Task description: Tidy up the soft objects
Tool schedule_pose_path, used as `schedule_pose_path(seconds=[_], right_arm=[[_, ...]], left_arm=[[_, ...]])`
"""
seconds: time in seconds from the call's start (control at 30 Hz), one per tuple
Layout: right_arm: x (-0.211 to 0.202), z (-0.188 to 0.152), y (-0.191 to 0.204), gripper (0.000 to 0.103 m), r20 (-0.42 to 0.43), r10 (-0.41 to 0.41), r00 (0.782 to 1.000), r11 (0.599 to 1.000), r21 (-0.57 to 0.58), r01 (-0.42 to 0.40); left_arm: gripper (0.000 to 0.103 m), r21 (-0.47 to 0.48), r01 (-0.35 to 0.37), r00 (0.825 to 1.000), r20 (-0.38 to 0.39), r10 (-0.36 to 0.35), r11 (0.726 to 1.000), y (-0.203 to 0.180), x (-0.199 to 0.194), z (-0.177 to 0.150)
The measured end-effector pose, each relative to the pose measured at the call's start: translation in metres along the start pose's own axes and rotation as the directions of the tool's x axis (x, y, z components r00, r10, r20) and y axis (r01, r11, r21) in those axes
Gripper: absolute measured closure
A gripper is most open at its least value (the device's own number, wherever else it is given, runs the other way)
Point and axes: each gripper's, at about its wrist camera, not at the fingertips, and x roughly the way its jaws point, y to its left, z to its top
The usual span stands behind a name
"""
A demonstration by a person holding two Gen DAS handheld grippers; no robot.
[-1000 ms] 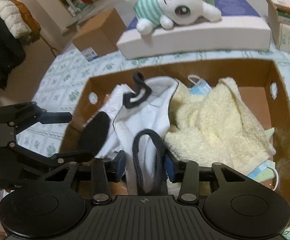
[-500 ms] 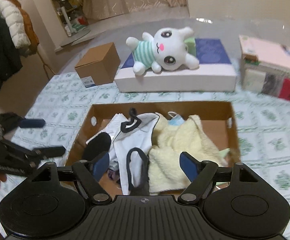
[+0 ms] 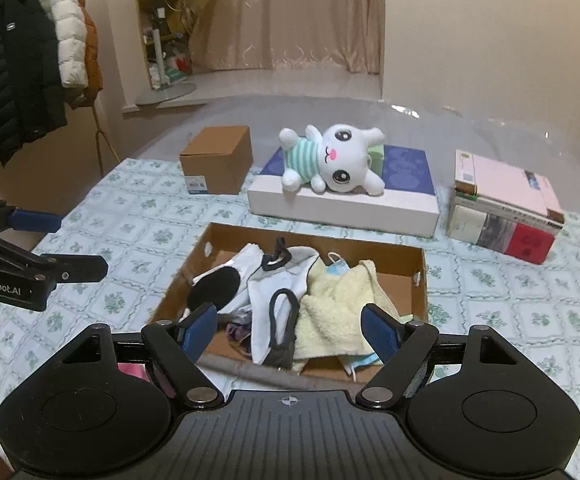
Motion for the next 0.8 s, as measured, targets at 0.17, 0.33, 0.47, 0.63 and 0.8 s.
schedule_pose_path(seconds=[0.17, 0.33, 0.47, 0.63, 0.8], right_arm=[[-0.034, -0.012, 0.008, 0.024, 0.033, -0.005, 0.999, 1.0, -0.012, 0.005], [-0.064, -0.031, 0.009, 0.024, 0.053, 0.016, 0.998, 1.0, 0.023, -0.017], [-0.086, -0.047, 0.01, 0.024, 0.069, 0.029, 0.997, 0.998, 0.056, -0.033], [-0.108, -0.07, 0.011, 0.024, 0.095, 0.023, 0.995, 0.995, 0.091, -0.032], [-0.129, -0.091, 0.006, 0.024, 0.134, 0.015, 0.991, 0.989, 0.143, -0.035]], left_arm=[[0.001, -0.029, -0.012, 0.999, 0.031, 0.013, 1.0, -0.01, -0.034, -0.013], [0.001, -0.042, -0.028, 0.997, 0.068, 0.031, 0.999, -0.026, -0.066, -0.03], [0.001, -0.059, -0.035, 0.994, 0.102, 0.041, 0.998, -0.038, -0.088, -0.043], [0.001, -0.086, -0.011, 0.992, 0.122, 0.022, 0.996, -0.053, -0.11, -0.062], [0.001, -0.133, 0.012, 0.987, 0.162, 0.01, 0.991, -0.063, -0.131, -0.084]])
